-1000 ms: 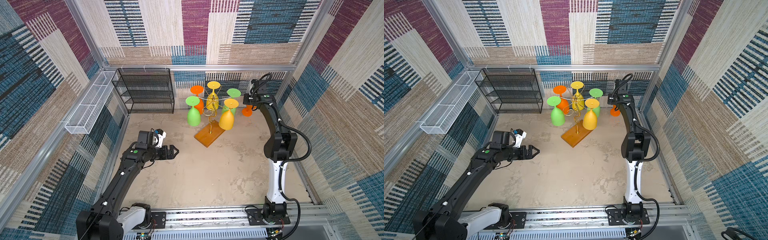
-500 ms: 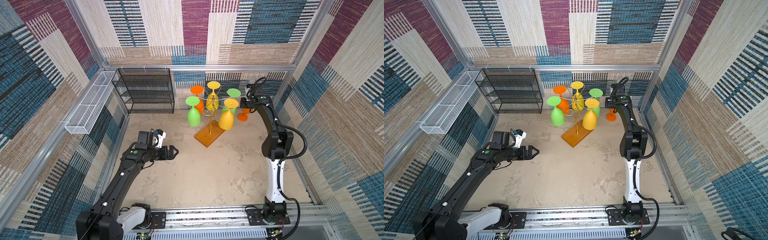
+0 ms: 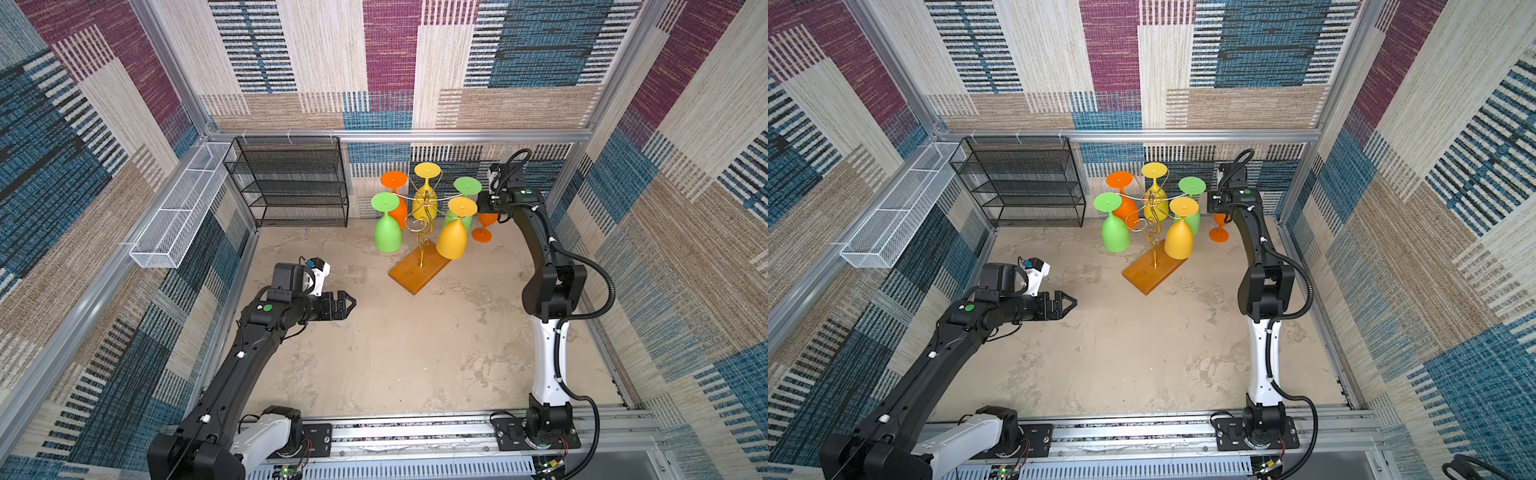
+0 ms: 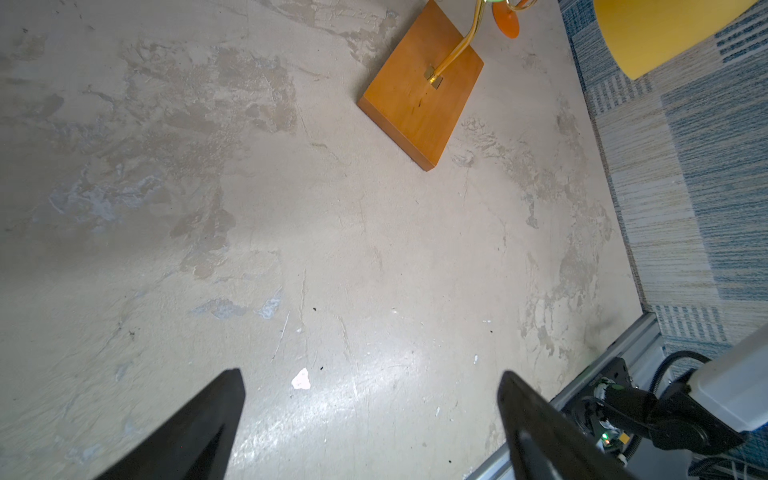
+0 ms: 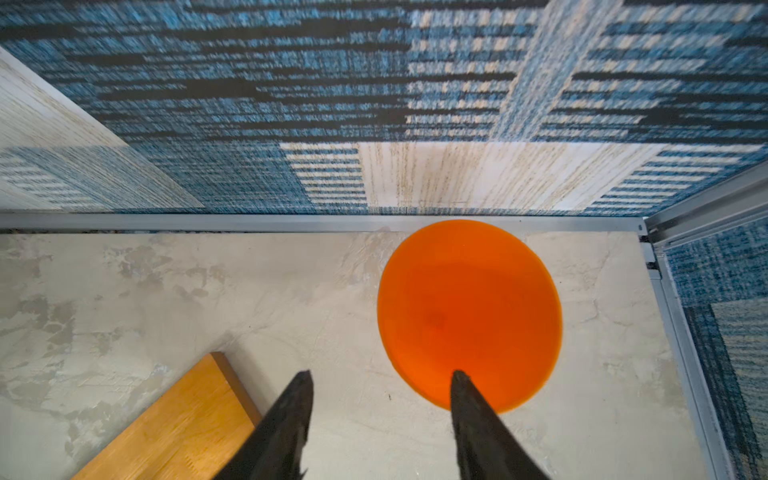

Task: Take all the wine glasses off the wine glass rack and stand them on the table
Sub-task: 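Release the orange glass upright on the table and raise the right gripper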

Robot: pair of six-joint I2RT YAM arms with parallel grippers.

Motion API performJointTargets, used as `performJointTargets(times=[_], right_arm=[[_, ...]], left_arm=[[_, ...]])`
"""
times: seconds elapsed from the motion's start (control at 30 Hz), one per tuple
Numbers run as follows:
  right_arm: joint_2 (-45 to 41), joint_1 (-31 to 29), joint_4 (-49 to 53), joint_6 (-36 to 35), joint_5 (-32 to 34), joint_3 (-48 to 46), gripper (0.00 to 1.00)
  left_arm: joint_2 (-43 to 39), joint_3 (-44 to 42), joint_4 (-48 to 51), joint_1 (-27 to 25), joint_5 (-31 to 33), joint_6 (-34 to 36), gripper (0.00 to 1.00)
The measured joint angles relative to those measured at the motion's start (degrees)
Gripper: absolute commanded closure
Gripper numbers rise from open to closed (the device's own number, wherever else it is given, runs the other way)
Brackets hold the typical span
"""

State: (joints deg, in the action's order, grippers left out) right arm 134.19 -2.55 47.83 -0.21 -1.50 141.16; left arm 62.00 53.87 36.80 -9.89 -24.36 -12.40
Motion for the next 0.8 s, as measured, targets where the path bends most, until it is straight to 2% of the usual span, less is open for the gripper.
performJointTargets(times=[0.13,0.33,0.47,0.6,0.8], right_arm=[[-4.4,0.0,-1.0,0.7,1.4,-1.5,0.27],[-12.7,0.0,-4.5,3.9,7.1,-11.0,0.22],[-20.3,0.0,-8.5,6.2,10.1,-21.7,0.21],[-32.0,0.0,-15.4,9.2,11.1,-36.1,0.22],[-49.5,-0.3,-27.3,14.6,9.2,-58.5,0.24]], left_arm=[[-1.3,-0.1,0.0,0.0,0.2,0.1,0.02],[-2.8,-0.3,0.1,0.0,0.1,-0.1,0.02],[-3.0,1.9,1.0,0.0,0.0,-1.4,0.03],[-3.0,7.0,1.7,0.0,-0.1,-4.7,0.04],[-1.6,14.1,3.0,0.0,-0.9,-14.3,0.08]])
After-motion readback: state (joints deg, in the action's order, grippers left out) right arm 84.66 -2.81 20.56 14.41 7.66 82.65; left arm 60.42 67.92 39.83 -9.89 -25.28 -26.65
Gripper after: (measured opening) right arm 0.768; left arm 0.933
